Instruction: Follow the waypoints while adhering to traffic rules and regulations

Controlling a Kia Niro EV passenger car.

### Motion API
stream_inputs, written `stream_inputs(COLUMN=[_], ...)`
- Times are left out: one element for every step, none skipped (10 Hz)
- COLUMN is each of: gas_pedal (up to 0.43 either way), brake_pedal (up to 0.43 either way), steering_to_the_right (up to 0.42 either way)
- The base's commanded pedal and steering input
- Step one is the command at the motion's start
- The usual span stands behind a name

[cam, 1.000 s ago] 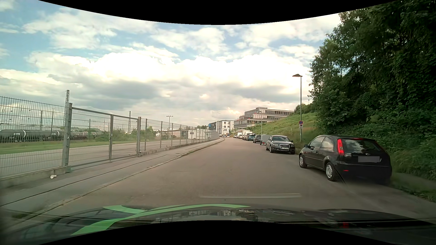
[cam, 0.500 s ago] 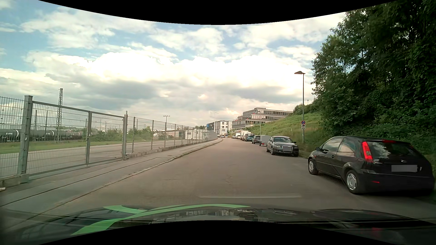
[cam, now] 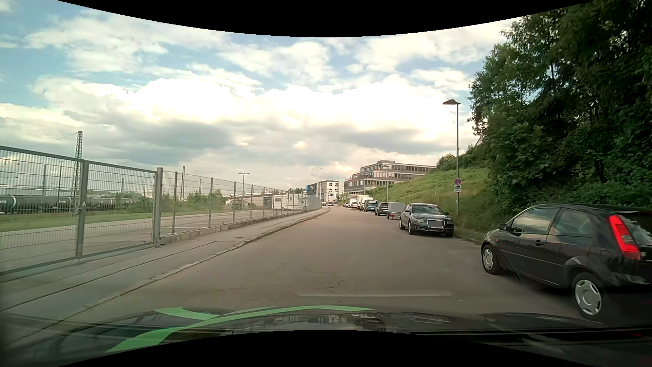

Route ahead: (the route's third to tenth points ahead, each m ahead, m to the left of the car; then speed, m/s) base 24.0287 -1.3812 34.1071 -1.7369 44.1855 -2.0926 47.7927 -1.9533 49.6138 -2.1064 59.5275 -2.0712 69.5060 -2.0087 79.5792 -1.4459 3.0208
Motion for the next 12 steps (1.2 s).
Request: stream_inputs(gas_pedal=[0.118,0.118,0.118,0.118,0.118,0.118,0.118,0.118,0.118,0.118,0.118,0.118], brake_pedal=[0.000,0.000,0.000,0.000,0.000,0.000,0.000,0.000,0.000,0.000,0.000,0.000], steering_to_the_right=[0.026,0.023,0.019,0.017,0.015,0.014,0.011,0.008,0.007,0.007,0.007,0.007])
